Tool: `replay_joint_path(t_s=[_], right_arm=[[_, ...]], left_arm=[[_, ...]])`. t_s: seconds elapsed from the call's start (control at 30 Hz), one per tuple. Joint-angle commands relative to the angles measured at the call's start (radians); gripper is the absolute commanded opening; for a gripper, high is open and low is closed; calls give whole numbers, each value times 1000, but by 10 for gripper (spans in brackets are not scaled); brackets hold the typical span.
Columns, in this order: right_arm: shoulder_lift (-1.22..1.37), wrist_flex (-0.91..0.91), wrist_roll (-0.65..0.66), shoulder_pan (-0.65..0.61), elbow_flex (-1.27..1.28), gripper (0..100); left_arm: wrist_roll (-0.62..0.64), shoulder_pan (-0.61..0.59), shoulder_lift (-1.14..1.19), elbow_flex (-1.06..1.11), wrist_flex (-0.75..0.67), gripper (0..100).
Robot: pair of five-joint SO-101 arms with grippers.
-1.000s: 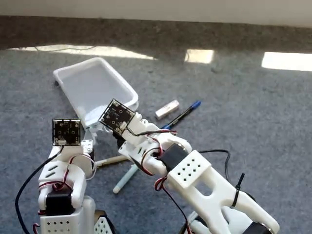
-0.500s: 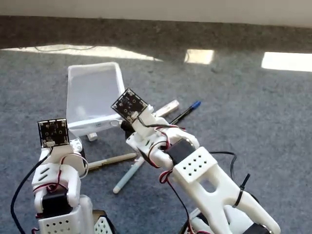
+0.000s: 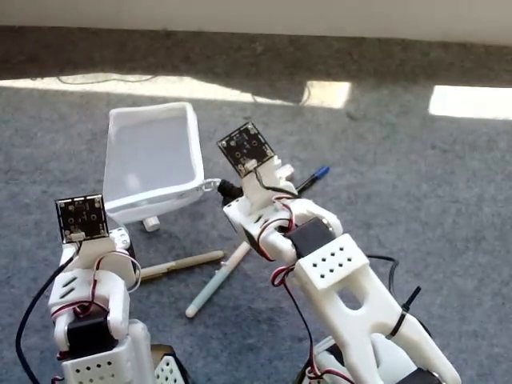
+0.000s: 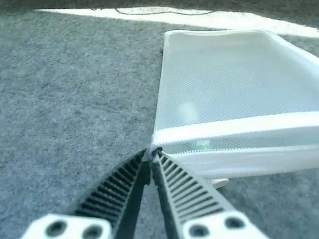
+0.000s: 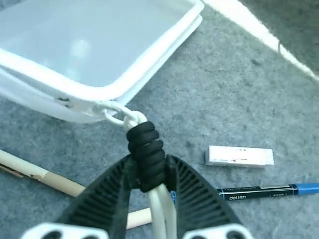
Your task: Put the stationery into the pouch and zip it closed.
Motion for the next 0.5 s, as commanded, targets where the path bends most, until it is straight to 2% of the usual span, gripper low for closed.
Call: replay_joint_path(t_s=[0.0, 0.2, 0.33, 0.47], right_arm=[[-39, 4, -38, 58, -62, 5], [-41, 5, -46, 67, -64, 5], [-53, 38, -17, 16, -62, 5], [-188, 61, 6, -41, -56, 5]], left_arm=[[-3, -48, -2, -51, -21, 6], [-3, -44, -2, -50, -21, 6], [-3, -41, -2, -48, -21, 6], [-8, -21, -2, -42, -20, 14]])
